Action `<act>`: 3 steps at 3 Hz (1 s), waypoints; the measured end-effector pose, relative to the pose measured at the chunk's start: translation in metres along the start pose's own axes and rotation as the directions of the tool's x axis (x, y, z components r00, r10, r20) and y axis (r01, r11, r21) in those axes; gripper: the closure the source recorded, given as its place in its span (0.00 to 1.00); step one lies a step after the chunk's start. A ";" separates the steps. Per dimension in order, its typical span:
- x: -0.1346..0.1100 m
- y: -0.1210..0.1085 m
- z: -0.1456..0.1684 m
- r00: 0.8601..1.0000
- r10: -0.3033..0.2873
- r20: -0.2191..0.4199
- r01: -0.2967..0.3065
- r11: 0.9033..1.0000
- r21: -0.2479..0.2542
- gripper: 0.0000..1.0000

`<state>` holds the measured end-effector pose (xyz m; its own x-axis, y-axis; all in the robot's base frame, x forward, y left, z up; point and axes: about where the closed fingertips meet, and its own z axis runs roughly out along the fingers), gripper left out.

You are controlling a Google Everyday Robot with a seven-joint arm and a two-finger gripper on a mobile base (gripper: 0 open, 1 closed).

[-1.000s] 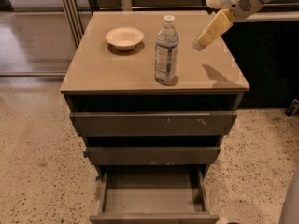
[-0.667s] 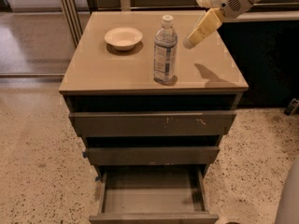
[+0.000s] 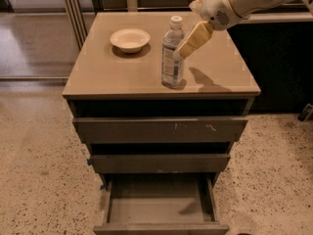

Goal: Place blue plastic bottle into bottom drawer

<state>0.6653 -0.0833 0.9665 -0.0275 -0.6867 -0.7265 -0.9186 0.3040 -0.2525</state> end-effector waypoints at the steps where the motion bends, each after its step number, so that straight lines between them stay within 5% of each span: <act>1: 0.002 0.006 0.020 1.000 -0.011 -0.008 0.011 1.000 0.018 0.00; 2: 0.005 0.010 0.034 1.000 -0.011 -0.015 0.011 1.000 0.021 0.00; 3: 0.009 0.010 0.047 1.000 0.002 -0.014 -0.002 1.000 0.017 0.14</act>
Offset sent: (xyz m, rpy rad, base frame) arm 0.0072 0.0279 -0.0391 -0.0248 -0.0219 -0.0248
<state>0.6739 -0.0557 0.9272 -0.0354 -0.6953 -0.7179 -0.9117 0.3166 -0.2617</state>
